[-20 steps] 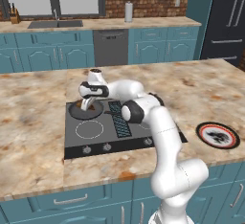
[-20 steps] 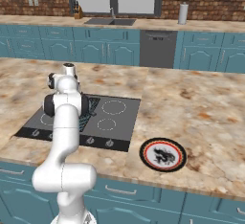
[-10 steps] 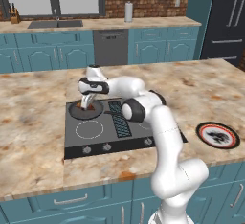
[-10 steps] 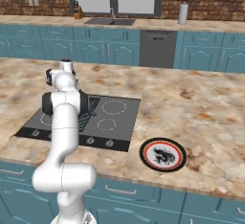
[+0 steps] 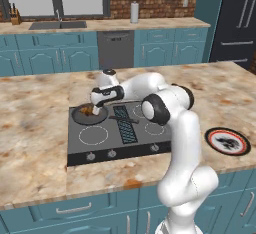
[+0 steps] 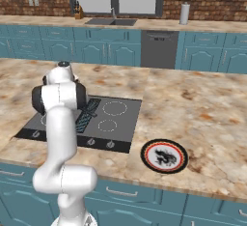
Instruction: Pick the croissant and place it on the pan. Then turn on the stove to warm the croissant.
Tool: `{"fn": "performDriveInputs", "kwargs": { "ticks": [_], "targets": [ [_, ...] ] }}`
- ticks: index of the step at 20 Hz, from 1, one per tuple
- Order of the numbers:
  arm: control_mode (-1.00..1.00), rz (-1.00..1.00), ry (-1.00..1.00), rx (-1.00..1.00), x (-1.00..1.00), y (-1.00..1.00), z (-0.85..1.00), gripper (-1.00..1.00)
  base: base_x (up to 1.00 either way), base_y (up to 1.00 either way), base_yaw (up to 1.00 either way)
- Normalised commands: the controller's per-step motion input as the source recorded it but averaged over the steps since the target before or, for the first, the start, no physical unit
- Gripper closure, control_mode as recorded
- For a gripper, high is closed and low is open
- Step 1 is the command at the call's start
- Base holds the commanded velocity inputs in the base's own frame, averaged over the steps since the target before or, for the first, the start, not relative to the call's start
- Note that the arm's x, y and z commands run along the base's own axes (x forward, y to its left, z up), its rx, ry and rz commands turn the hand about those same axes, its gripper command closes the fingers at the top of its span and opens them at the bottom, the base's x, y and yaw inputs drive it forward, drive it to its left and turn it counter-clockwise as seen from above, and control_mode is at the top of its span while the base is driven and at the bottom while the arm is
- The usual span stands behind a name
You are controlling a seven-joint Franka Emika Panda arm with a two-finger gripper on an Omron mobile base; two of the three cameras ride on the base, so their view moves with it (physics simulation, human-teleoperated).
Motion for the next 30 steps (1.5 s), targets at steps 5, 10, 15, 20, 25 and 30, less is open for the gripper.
{"fn": "performDriveInputs", "kwargs": {
  "ticks": [5, 10, 15, 20, 25, 30],
  "targets": [
    [-1.0, 0.0, -0.3, 0.14, -0.42, -0.15, 0.62, -1.0, 0.0, 0.0, 0.0],
    [-1.0, 0.0, -0.17, 0.19, -0.31, -0.06, 0.93, -1.0, 0.0, 0.0, 0.0],
    [-1.0, -0.03, -0.07, 0.17, -0.1, -0.04, 1.0, -1.0, 0.0, 0.0, 0.0],
    [-1.0, -0.06, -0.06, 0.02, -0.71, -0.51, 0.32, -1.0, 0.0, 0.0, 0.0],
    [-1.0, -0.02, -0.05, 0.0, -0.7, -0.21, 0.29, -1.0, 0.0, 0.0, 0.0],
    [-1.0, -0.01, 0.01, -0.03, -0.44, 0.04, 0.4, -1.0, 0.0, 0.0, 0.0]
  ]
}}
